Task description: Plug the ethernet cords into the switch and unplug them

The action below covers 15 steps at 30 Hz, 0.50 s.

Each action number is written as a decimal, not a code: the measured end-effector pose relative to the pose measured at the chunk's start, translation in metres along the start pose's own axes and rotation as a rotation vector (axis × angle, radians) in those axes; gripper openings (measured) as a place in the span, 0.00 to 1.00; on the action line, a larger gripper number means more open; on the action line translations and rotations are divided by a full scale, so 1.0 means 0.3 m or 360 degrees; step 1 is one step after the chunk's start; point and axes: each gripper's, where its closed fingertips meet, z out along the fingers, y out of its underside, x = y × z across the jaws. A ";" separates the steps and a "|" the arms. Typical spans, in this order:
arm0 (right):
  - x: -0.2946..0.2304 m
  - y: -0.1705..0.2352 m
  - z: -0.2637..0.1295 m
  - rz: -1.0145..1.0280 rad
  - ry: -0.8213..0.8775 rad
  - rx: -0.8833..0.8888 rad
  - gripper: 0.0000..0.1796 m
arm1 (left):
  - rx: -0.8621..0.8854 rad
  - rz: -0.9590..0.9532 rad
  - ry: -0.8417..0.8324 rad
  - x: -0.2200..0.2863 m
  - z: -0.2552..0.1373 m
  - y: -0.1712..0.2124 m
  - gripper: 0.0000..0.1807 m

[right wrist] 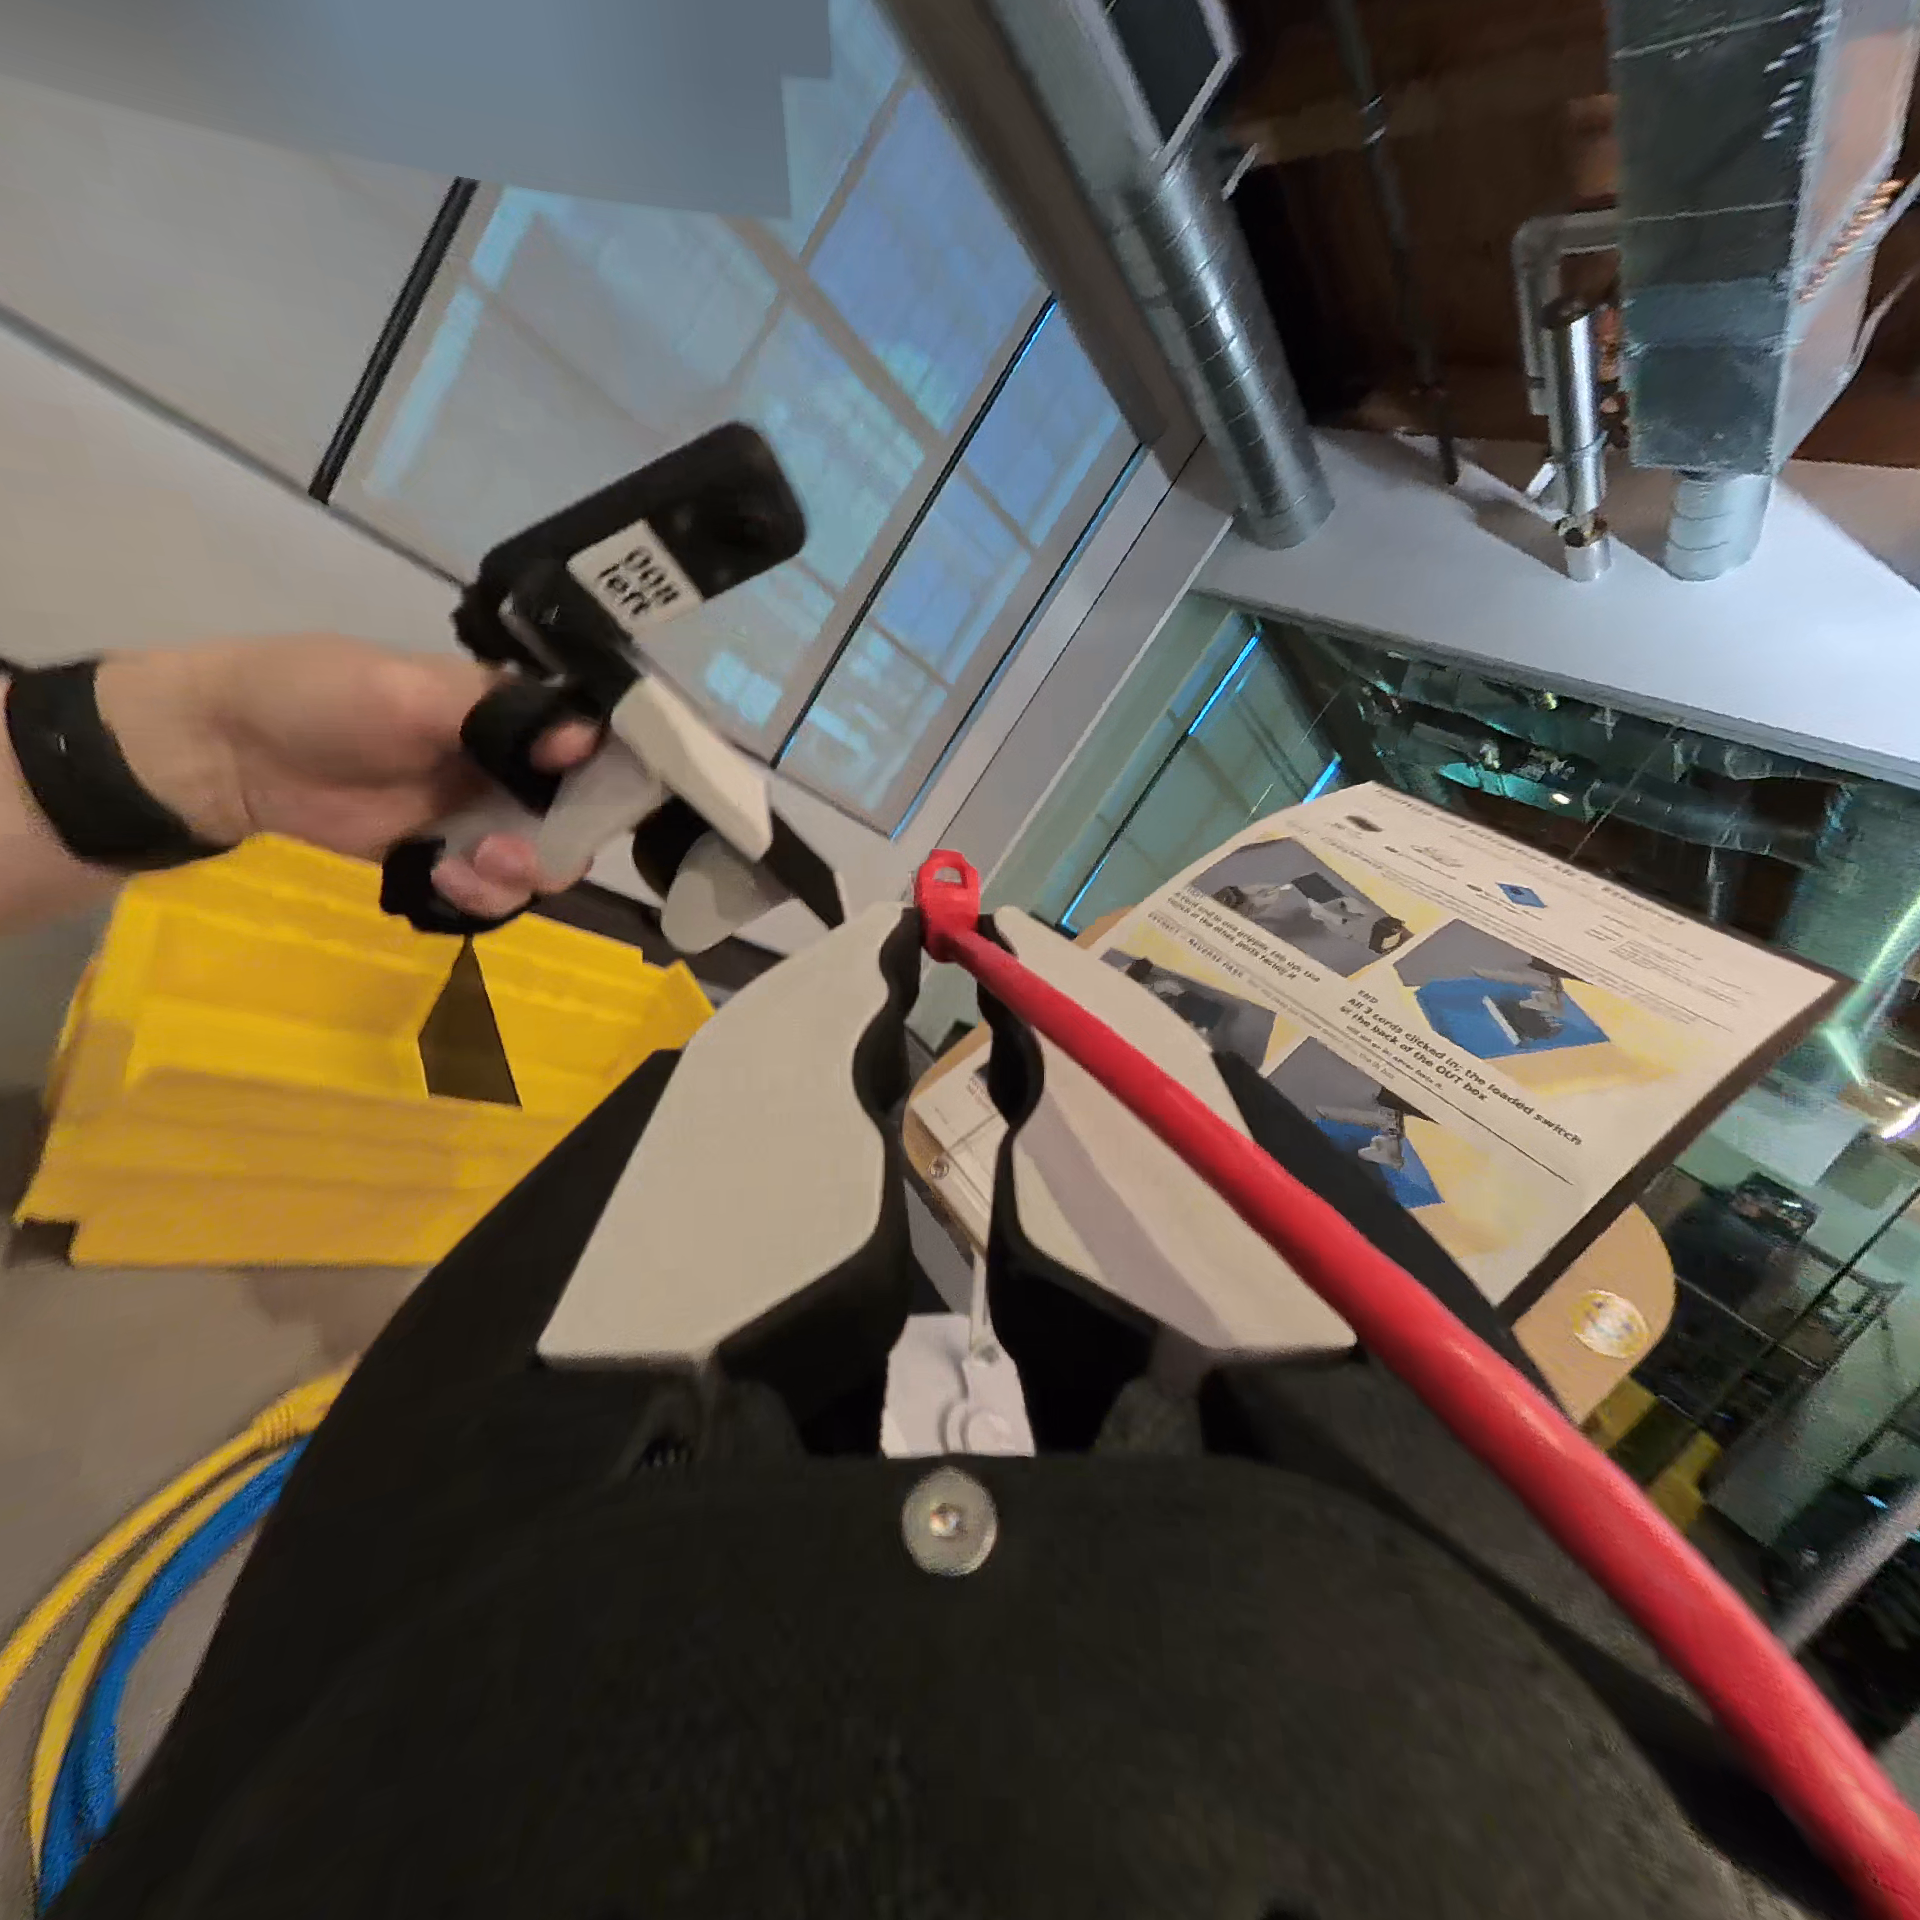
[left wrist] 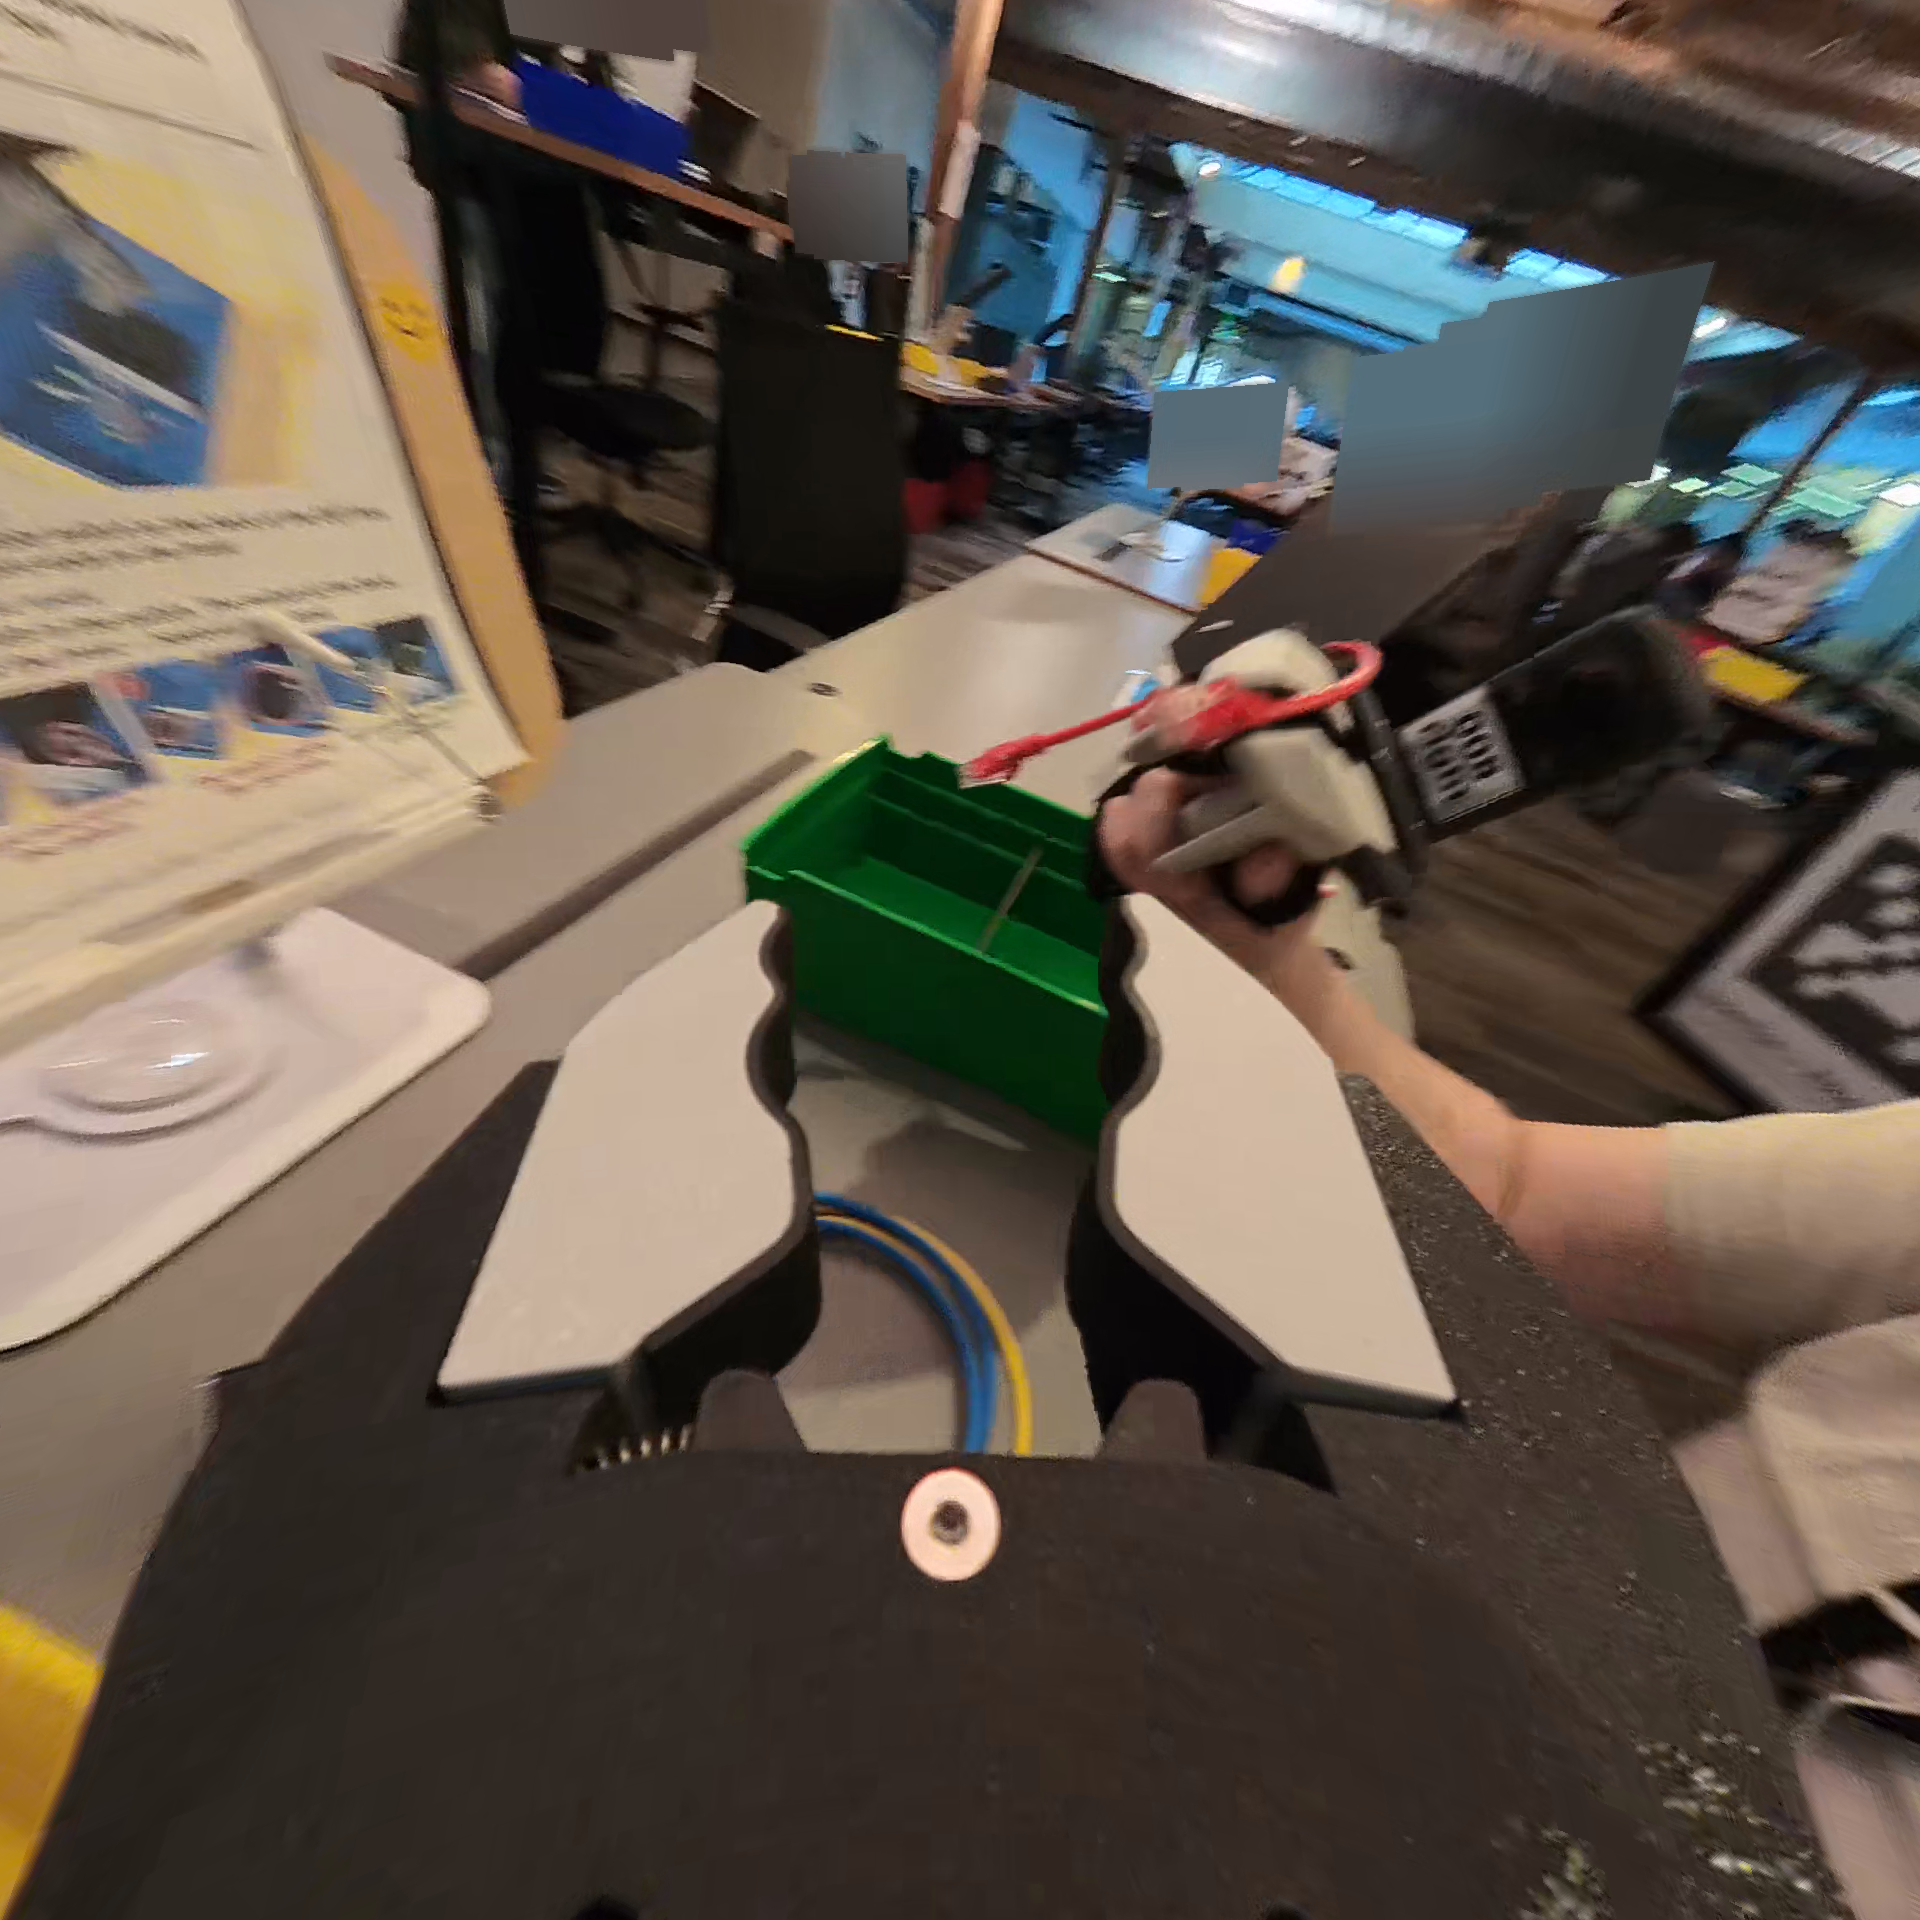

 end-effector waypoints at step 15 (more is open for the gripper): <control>0.238 -0.156 -0.218 -0.0092 0.0366 0.0107 0.06 | -0.0813 0.0251 -0.0844 -0.327 0.093 0.363 0.24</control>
